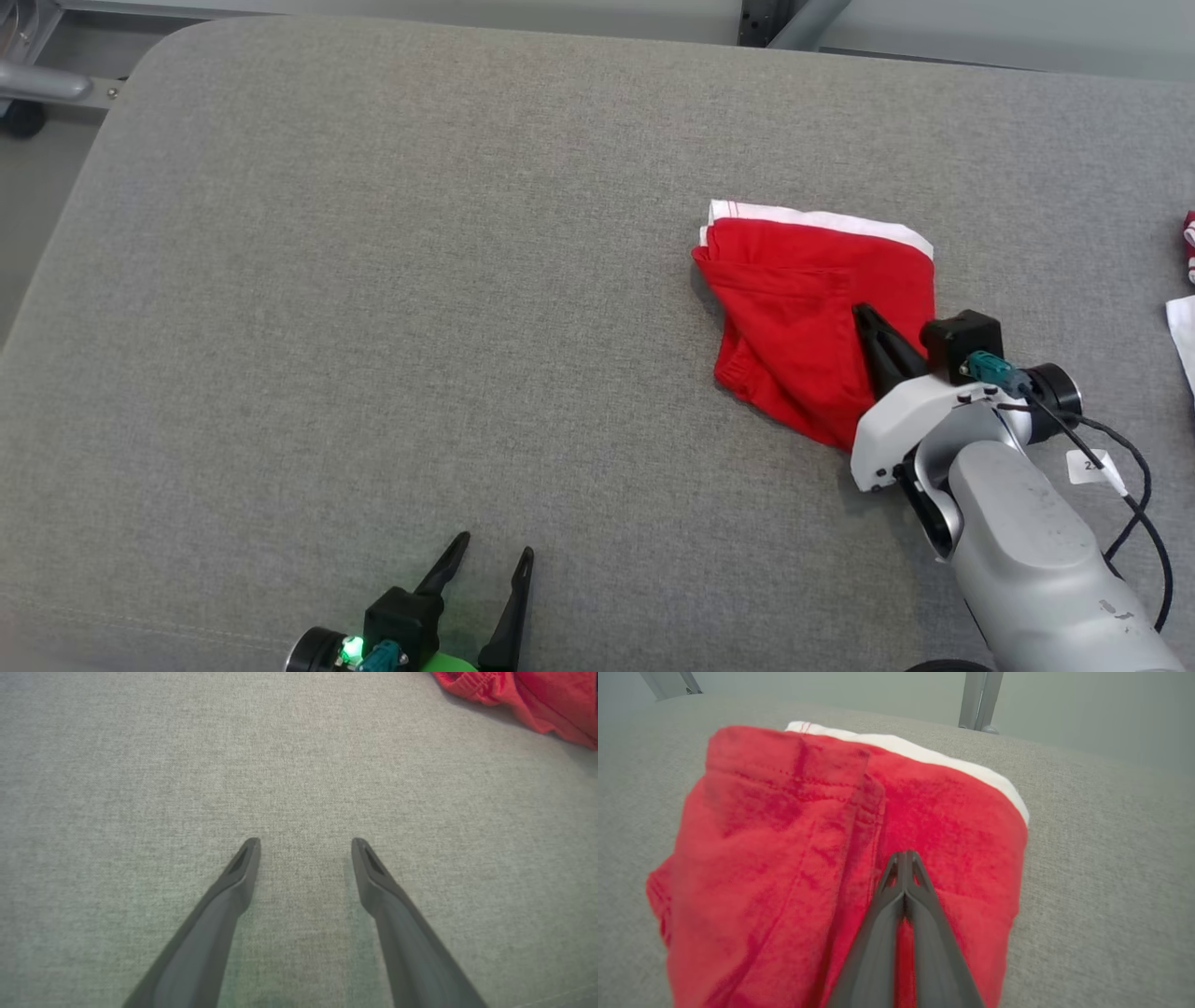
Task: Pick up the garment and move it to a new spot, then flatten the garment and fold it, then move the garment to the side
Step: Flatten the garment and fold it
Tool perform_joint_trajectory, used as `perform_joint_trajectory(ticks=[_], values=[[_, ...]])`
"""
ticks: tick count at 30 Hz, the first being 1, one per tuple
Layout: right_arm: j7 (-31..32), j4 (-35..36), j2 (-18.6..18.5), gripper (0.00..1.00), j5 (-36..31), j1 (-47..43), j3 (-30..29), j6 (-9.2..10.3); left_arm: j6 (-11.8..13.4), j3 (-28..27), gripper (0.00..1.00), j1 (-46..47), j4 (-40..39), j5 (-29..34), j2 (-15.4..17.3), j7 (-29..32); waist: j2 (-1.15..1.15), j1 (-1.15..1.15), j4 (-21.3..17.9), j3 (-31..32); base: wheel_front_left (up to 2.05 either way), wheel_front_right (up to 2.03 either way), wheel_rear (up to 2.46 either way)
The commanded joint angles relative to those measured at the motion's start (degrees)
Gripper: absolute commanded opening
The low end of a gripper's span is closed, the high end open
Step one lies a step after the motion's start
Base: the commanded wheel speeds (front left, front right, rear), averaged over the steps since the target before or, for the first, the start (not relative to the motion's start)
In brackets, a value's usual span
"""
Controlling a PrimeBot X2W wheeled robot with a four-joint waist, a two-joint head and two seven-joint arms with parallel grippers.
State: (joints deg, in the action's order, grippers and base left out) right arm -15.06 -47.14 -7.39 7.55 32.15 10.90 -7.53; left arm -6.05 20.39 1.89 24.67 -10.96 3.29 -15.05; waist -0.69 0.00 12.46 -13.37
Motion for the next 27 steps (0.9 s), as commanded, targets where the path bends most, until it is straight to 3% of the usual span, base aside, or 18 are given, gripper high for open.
perform_joint_trajectory(ticks=[1, 10, 16, 27], values=[[-0.12, -0.25, 0.18, 0.0, -0.18, 0.44, 0.46, 0.09, -0.19, -0.19, 1.0, 0.97, 0.24, 0.3, 0.09, -0.13, 0.69, 0.0, 0.17, -0.13, 0.0, 0.0, 0.0], [-0.11, 4.36, -0.25, 0.0, 5.5, -2.65, 9.82, 0.09, -0.22, -1.35, 1.0, -0.45, 0.68, 0.52, -0.06, -0.13, 0.69, 0.0, 0.18, 1.35, 0.0, 0.0, 0.0], [-0.12, 4.12, -0.73, 0.0, 9.93, -3.83, 18.52, 0.08, -0.01, -1.38, 1.0, -0.89, 0.92, 0.52, -0.19, -0.13, 0.69, 0.0, -0.1, 2.32, 0.0, 0.0, 0.0], [-0.12, 5.13, 0.51, 0.0, 13.43, -5.1, 28.83, 0.08, 0.43, -1.04, 1.0, -1.85, 1.23, -0.18, -0.33, -0.13, 0.69, 0.0, 0.51, 4.37, 0.0, 0.0, 0.0]])
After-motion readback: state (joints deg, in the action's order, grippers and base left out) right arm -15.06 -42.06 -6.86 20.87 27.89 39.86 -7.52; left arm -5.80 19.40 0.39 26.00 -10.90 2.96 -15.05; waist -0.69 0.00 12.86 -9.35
